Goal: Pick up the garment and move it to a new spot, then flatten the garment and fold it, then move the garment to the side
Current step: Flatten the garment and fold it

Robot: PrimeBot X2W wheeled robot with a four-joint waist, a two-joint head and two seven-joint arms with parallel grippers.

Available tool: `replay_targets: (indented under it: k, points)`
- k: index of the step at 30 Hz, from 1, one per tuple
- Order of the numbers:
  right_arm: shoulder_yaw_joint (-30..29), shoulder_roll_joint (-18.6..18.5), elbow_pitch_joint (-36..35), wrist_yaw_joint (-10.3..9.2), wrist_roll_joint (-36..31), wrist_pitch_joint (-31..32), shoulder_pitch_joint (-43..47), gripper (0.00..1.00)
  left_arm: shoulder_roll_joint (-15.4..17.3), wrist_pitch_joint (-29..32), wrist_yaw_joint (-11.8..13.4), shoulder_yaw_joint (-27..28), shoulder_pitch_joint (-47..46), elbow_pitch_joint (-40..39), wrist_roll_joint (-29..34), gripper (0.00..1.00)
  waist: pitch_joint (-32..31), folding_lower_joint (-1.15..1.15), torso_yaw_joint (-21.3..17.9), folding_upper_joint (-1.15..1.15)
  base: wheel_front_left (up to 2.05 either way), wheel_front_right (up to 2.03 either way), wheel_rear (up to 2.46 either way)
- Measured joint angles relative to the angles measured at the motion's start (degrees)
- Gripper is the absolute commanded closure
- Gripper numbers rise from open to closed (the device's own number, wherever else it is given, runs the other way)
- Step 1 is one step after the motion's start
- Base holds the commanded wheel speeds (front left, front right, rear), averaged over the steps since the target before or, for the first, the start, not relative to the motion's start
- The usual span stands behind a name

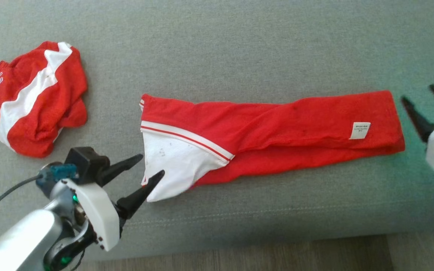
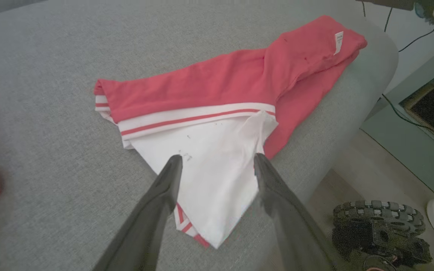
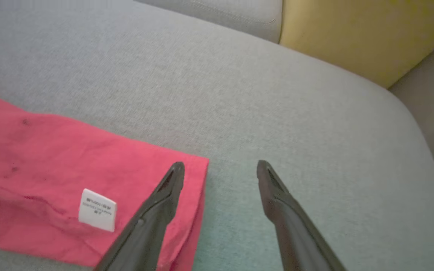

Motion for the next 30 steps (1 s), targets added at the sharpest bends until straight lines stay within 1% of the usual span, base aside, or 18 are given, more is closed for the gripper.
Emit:
replay_targets:
  k: [3,5,12,14,17,19,21,23,25,27,30]
  points:
    - [-4.6,0.7,-0.8,-0.01,-3.0,-0.4,0.0,0.00,-0.2,-2.0,0.8,1.0,0.0,0.0,0.0,0.00,-0.4,0.00,-0.2,0.00,0.00,0.00,0.00]
    - [-8.3,3.0,-1.6,-0.01,-4.8,-2.2,0.1,0.00,-1.2,-4.3,2.1,2.4,-0.1,0.0,0.0,0.00,-0.8,0.00,-0.3,0.00,0.00,0.00,0.00]
    - [-18.1,15.4,-6.9,-0.01,-11.1,-11.3,3.6,0.00,-9.1,-16.6,8.8,9.1,-0.3,3.0,-1.6,0.00,-2.4,0.00,-0.2,0.00,0.00,0.00,0.00]
    - [-20.6,18.5,-7.9,-0.01,-12.4,-13.8,5.3,0.00,-11.6,-19.1,10.1,10.8,-0.2,4.1,-2.0,0.00,-2.9,0.00,0.0,0.00,0.00,0.00,0.00]
    - [-23.1,23.0,-9.1,-0.01,-14.0,-16.5,8.1,0.00,-15.7,-20.6,11.3,13.8,0.1,5.7,-1.9,0.00,-3.5,0.00,0.2,0.00,0.00,0.00,0.00]
    - [-23.9,25.3,-9.5,-0.01,-15.0,-17.4,10.0,0.00,-19.3,-20.7,11.4,17.4,1.2,6.4,-1.2,0.00,-3.8,0.00,0.4,0.00,0.00,0.00,0.00]
    - [-24.5,27.3,-9.8,-0.01,-16.1,-18.1,11.9,0.00,-23.2,-20.7,11.2,22.1,2.9,6.0,2.6,0.00,-4.1,0.00,0.6,0.00,0.00,0.00,0.00]
    - [-25.4,28.9,-9.8,-0.01,-17.4,-18.4,13.6,0.00,-26.9,-20.7,9.6,26.4,5.3,5.7,6.7,0.00,-4.2,0.00,0.6,0.00,0.00,0.00,0.00]
    - [-26.1,30.4,-9.6,-0.01,-17.5,-18.7,14.9,0.00,-29.9,-20.7,7.2,29.0,7.9,6.0,10.9,0.00,-4.2,0.00,0.6,0.00,0.00,0.00,0.00]
    - [-26.5,31.3,-9.3,-0.01,-18.1,-18.9,15.5,0.00,-33.1,-20.7,5.2,32.1,10.3,6.8,13.7,0.00,-4.2,0.00,0.6,0.00,0.00,0.00,0.00]
    - [-26.9,32.0,-9.0,-0.01,-18.7,-19.0,15.7,0.00,-35.4,-20.7,2.7,35.0,12.0,7.4,17.4,0.00,-4.0,0.00,0.7,0.00,0.00,0.00,0.00]
